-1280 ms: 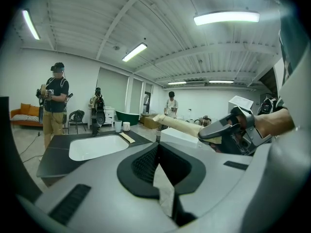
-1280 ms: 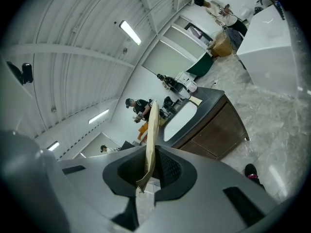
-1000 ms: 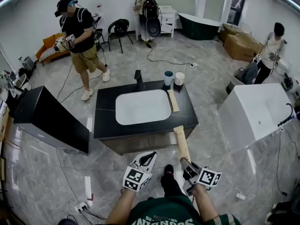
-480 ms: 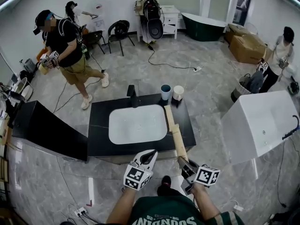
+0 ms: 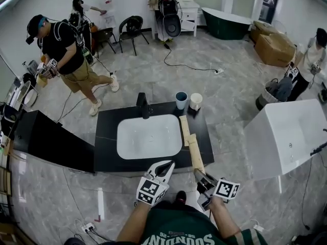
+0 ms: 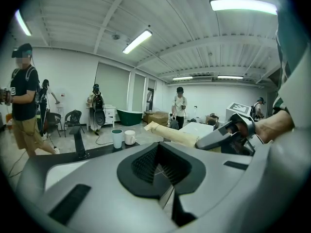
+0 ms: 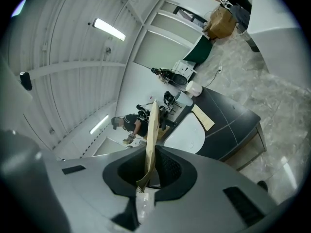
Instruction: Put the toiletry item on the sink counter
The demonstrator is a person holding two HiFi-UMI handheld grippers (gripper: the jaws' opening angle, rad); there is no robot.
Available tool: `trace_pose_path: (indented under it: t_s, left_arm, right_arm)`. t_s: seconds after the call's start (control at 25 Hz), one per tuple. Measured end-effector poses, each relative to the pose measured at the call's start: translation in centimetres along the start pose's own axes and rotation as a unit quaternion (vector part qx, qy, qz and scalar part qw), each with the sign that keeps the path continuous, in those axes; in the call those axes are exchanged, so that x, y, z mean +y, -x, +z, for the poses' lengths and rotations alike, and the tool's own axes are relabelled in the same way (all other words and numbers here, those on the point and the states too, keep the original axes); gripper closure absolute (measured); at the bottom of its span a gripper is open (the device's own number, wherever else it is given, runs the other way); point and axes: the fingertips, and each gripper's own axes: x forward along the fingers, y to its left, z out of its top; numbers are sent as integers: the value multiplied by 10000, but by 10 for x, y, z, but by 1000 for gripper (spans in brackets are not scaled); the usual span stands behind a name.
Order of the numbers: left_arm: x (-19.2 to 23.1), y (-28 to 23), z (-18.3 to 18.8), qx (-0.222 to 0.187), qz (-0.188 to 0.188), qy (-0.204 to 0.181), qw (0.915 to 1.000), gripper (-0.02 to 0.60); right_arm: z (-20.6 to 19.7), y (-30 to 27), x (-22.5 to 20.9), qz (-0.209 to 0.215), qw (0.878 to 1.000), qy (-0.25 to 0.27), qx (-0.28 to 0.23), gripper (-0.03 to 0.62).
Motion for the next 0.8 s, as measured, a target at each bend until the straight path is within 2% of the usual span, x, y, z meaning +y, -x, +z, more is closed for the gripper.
trace_pose_path:
  t_s: [0.08, 0.28, 0.44, 0.68, 0.8]
  left_arm:
    - [-1, -4, 4, -6, -4, -50, 10000, 571]
    - [3, -18, 2, -13, 21, -121, 9999, 571]
    - [0, -32, 16, -87, -34, -159, 9998, 571]
    - [-1, -53, 26, -132, -186, -188, 9996, 571]
    - [-1, -65, 31, -258, -407, -204, 9986, 571]
  right_arm:
    - [7, -3, 5, 165, 9999, 40, -21, 534]
    - [20, -8, -3, 231, 9996, 14, -136, 534]
    - [26, 3, -18, -176, 9998, 112, -56, 534]
    - [42, 0, -31, -339, 9992, 231, 3, 533]
    - [51, -7, -44, -489, 9985, 233, 58, 533]
